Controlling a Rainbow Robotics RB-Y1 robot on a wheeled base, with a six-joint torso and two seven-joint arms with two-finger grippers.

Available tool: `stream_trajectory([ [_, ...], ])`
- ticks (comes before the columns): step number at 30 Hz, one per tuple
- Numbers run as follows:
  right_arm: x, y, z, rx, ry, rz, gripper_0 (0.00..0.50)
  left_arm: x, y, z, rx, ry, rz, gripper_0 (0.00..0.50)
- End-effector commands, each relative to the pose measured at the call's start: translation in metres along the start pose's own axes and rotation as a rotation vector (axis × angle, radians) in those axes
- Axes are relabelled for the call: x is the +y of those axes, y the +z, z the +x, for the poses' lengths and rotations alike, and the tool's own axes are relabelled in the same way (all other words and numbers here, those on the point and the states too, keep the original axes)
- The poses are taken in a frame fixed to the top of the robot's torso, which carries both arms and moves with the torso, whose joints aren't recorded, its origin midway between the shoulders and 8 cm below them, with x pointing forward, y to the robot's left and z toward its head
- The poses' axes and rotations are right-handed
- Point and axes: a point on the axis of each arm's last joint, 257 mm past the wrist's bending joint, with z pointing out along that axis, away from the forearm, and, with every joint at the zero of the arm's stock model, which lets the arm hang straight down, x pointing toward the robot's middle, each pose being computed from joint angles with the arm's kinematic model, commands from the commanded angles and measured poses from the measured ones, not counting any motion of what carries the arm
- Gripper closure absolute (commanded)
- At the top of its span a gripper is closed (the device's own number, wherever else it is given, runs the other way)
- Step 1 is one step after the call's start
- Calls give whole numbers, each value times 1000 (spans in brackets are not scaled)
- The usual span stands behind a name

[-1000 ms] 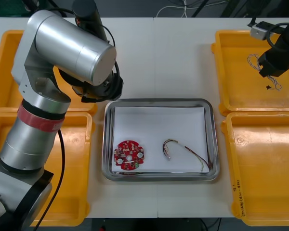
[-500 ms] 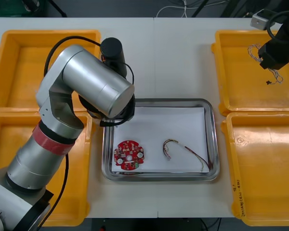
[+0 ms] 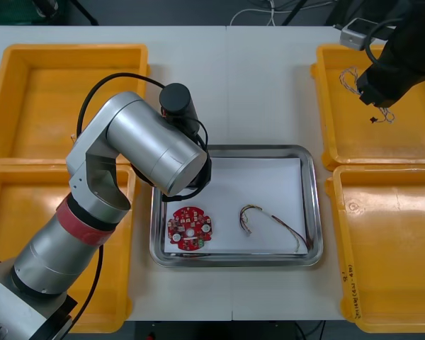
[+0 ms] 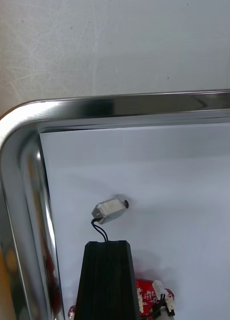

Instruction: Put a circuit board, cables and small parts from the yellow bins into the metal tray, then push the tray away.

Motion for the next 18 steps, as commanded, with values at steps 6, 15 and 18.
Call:
stream_trajectory([
  [6, 15, -14, -3, 38, -91, 23, 500, -5, 1, 4, -13, -38, 23, 500],
  [15, 29, -8, -9, 38, -132, 25, 500, -2, 3, 7, -9, -39, 27, 86],
  [18, 34, -7, -9, 41, -143, 23, 500, -2, 4, 6, -12, -39, 31, 0],
])
